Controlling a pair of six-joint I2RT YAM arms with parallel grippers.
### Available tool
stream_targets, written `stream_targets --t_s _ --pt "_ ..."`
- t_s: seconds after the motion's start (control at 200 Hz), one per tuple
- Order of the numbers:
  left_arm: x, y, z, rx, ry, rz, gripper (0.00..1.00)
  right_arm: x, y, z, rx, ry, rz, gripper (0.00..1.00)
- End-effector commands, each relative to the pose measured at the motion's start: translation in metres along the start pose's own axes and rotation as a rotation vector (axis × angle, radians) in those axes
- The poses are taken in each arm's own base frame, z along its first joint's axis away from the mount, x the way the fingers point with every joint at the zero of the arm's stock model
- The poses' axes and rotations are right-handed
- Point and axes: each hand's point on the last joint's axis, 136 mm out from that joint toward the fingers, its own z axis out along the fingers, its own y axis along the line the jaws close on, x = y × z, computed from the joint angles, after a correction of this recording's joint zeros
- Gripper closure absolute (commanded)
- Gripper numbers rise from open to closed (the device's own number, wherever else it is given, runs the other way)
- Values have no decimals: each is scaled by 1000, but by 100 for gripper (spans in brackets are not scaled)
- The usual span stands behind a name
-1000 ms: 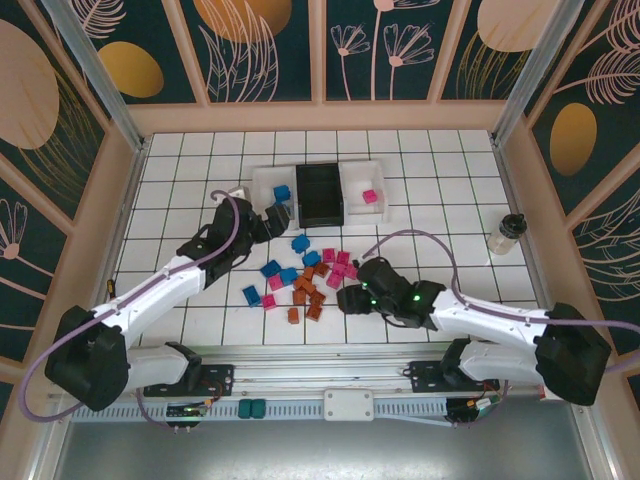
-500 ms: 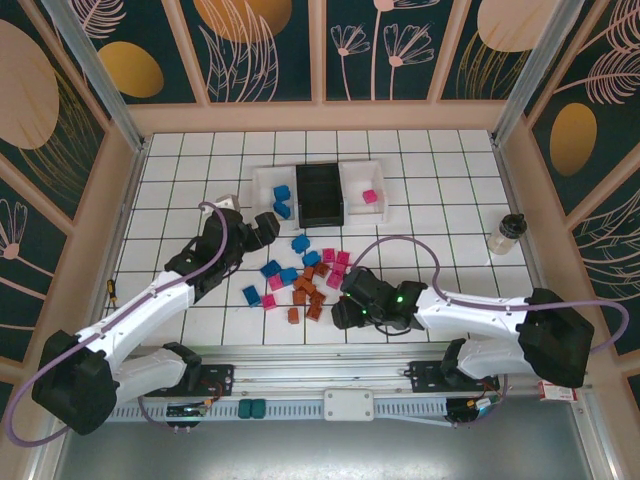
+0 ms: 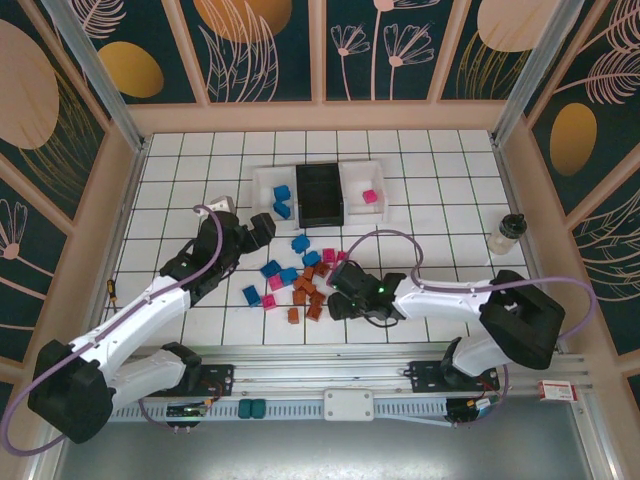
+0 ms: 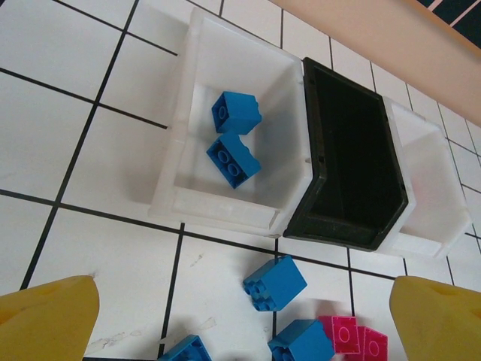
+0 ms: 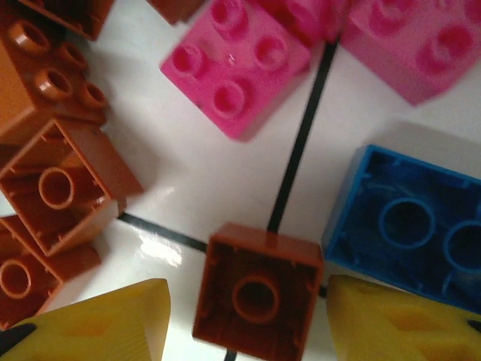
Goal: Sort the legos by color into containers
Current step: Pick up the lego from the bottom-center of the table.
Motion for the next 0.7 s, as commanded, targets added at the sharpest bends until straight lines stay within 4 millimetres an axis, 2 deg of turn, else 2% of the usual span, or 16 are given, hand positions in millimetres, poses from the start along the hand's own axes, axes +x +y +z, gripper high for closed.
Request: stream_targets --t_s 0.0,0.2,0.345,0.44,0.5,0.571,0.641,0.696 --pt "5 10 0 -33 8 -5 1 -16 0 6 42 -43 -35 45" --pt "6 11 0 -35 10 -7 1 -11 -9 13 85 -27 -44 57" --pt "6 12 0 -39 9 -2 1 -29 5 -10 19 -102 -73 67" --pt "5 12 -2 -39 4 1 1 -62 20 -40 -50 -203 -94 72" --pt "4 14 -3 -41 -4 0 1 -93 26 -61 -95 -287 -87 72" --pt "5 16 -5 -43 -11 -8 1 -131 23 -79 -127 -378 -59 73" --pt "6 18 -7 -46 -12 -15 1 -169 22 -91 -151 -457 -42 73" --pt "7 21 -9 -51 -12 -21 1 -195 20 -89 -158 -489 -30 73"
